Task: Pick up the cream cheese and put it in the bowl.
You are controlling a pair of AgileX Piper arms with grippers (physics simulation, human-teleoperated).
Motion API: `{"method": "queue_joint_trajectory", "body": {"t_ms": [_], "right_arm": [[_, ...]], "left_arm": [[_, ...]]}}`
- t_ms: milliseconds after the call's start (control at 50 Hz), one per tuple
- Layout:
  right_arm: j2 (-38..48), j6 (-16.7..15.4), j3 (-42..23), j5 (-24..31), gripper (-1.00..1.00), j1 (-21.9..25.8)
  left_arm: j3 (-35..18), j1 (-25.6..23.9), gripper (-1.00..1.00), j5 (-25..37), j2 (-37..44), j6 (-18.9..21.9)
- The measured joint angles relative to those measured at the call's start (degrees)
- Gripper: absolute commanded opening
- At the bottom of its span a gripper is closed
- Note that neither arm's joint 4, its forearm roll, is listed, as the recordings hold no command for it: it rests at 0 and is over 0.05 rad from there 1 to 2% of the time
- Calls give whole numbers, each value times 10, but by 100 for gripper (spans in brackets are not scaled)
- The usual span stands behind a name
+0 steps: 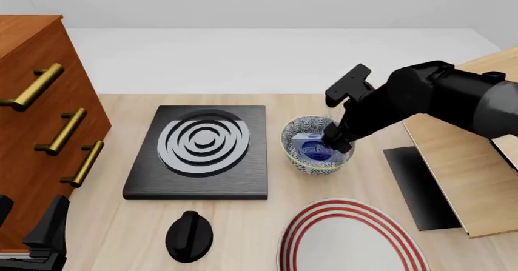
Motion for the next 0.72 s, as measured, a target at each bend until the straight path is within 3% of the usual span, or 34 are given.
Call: {"method": "queue_joint_trajectory", "body": {"t_ms": [340, 720], "right_arm": [[-67, 16, -5, 19, 100, 35], [-181, 69, 40, -15, 100, 109]], "left_arm": [[0, 0, 100, 0, 0, 0], [0, 0, 100, 0, 0, 0]]}}
